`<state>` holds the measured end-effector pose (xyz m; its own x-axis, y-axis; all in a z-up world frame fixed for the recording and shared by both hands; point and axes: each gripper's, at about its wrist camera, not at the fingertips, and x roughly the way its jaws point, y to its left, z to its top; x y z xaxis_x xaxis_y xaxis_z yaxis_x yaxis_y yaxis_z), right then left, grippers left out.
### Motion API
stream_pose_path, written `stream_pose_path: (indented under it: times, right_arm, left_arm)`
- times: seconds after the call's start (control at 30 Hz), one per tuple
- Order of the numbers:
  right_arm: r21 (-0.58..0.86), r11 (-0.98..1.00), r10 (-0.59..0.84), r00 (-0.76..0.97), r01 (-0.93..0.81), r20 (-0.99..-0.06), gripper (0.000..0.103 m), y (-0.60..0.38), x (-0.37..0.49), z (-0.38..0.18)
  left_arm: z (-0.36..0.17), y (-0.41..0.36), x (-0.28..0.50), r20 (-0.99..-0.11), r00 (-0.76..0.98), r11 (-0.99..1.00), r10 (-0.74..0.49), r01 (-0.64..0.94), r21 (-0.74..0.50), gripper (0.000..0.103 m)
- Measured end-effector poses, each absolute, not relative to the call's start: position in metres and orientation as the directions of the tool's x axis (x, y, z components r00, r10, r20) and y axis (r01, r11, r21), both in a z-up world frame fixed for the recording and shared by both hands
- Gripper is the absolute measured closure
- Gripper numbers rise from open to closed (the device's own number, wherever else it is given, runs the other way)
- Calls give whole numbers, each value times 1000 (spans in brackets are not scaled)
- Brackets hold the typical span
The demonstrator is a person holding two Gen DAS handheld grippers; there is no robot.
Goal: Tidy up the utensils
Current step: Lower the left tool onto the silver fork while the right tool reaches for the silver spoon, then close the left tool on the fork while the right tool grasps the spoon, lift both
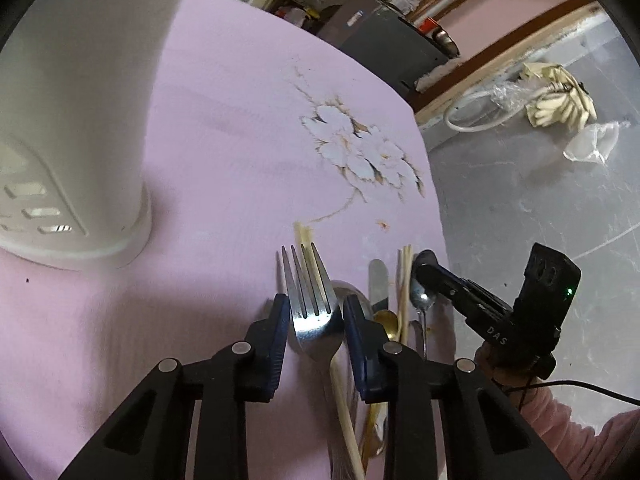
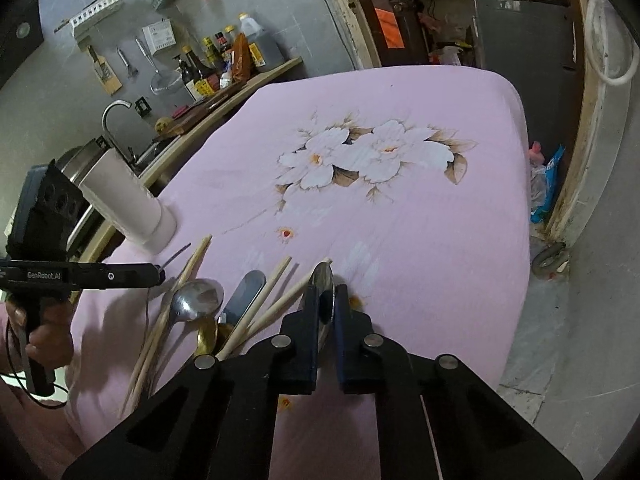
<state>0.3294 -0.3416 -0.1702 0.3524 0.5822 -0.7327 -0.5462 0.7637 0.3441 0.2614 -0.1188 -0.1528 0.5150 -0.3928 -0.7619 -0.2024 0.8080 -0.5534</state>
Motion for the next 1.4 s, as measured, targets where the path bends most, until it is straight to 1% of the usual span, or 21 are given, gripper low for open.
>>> stream_pose_path:
  times: [0.03,0.2,0.4,0.5,0.6,0.67,0.8,0.93,1.03,1.1,1.23,1.4]
  right_arm:
    - [342,767,577,352,-543,-737,99,-341,328,-169]
    - [339,775,570,359,-533,-739,99,-343,318,-164]
    - [359,793,562,364,-492,-743,99,-350,313,-165]
    - [358,798,557,366,-484,-746,99,-350,312,-167]
    - [364,801,554,361,-475,-750,98,-349,313,-167]
    - [377,803,554,344,-462,-758,97,-349,316,-170]
    - [397,805,558,335,-441,-759,100,-351,315,-168]
    - [364,828,531,391,-426,-752,101,-351,301,-156]
    - [331,856,497,457,-396,-738,101,-355,286,-140]
    - [285,885,449,520,-368,-726,101,-354,270,-125]
    - [238,923,379,602,-304,-703,101,-351,244,-101]
    - [185,956,291,662,-227,-690,101,-342,220,-80]
  left_arm:
    - [-152,-121,263,-768,510,817,-388,-195,-542,77]
    - [-153,-128,269,-801,472,845,-369,-189,-500,77]
    - [-158,-129,279,-823,409,852,-395,-171,-494,75]
    - [-158,-134,287,-849,363,877,-384,-144,-459,75]
    - [-156,-140,290,-865,345,897,-363,-120,-425,75]
    - [-156,-140,291,-866,343,896,-363,-127,-426,75]
    - [-155,-139,290,-870,347,900,-350,-133,-415,75]
    - [-143,-134,278,-846,392,891,-362,-122,-438,76]
    - [-126,-133,266,-812,454,893,-366,-73,-444,77]
    - [-113,-134,256,-789,501,902,-356,-37,-431,77]
    - [-91,-136,241,-749,565,915,-345,27,-401,78]
    - [-72,-138,226,-716,597,924,-361,127,-360,78]
